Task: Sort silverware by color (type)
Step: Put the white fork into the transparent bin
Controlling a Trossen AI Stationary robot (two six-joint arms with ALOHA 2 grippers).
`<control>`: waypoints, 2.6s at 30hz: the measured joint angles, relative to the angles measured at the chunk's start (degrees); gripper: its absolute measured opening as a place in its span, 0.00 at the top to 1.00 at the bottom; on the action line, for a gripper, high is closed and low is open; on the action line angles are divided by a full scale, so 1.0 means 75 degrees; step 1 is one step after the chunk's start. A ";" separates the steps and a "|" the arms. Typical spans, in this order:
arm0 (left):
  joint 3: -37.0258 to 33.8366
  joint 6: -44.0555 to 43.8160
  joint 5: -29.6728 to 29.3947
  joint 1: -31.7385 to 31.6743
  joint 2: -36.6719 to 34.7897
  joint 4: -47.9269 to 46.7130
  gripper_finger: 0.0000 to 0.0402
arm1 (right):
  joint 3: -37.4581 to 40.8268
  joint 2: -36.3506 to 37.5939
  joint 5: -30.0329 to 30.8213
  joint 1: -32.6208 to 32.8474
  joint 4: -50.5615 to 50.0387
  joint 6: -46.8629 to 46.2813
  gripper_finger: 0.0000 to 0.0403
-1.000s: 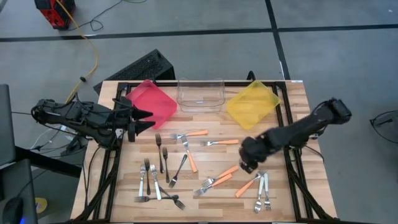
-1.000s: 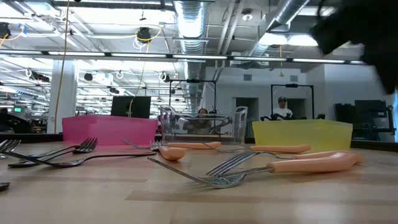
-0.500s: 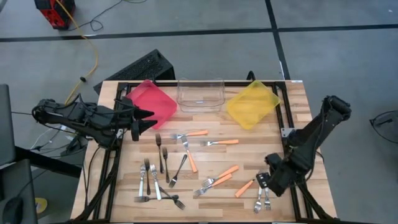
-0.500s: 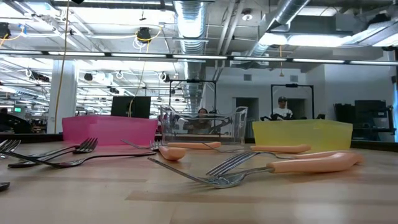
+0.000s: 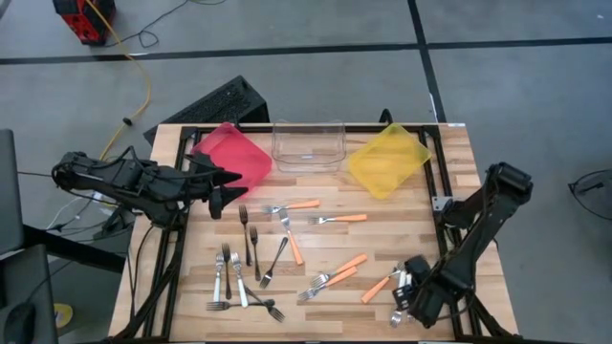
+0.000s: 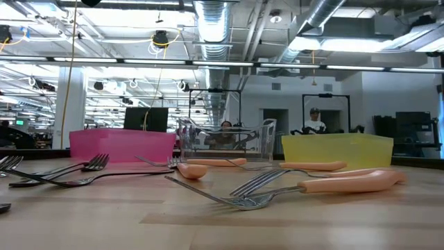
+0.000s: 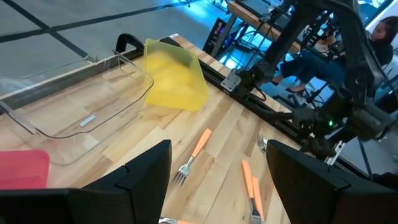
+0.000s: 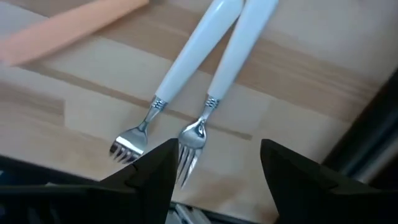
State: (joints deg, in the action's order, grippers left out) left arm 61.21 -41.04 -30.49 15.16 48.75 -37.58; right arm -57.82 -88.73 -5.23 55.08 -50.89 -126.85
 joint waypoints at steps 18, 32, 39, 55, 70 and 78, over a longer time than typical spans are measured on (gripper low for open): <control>0.0000 -0.0020 0.0059 -0.0540 0.0000 0.0009 0.39 | 0.0820 -0.0904 0.0091 -0.0047 0.1056 0.0317 0.37; 0.0000 -0.0017 0.0068 -0.0645 0.0000 0.0012 0.39 | 0.1300 -0.0871 -0.0093 -0.0065 0.1875 0.0114 0.59; 0.0000 -0.0002 0.0068 -0.0645 0.0000 0.0006 0.39 | 0.1309 -0.0877 -0.0137 -0.0062 0.1937 0.0111 0.80; 0.0000 0.0006 0.0021 -0.0642 0.0000 0.0004 0.39 | 0.1334 -0.0530 -0.0044 -0.0059 0.1767 0.0026 0.85; 0.0000 0.0012 0.0009 -0.0642 0.0000 0.0006 0.39 | 0.1343 0.0512 0.0544 -0.0275 0.0771 -0.0019 0.86; 0.0000 0.0012 0.0010 -0.0642 0.0000 0.0006 0.39 | 0.1335 0.1141 0.1009 -0.0754 0.0637 0.0638 0.86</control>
State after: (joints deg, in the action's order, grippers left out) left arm 61.21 -40.95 -30.41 10.35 48.75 -37.54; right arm -47.81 -80.17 2.33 49.42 -46.11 -122.06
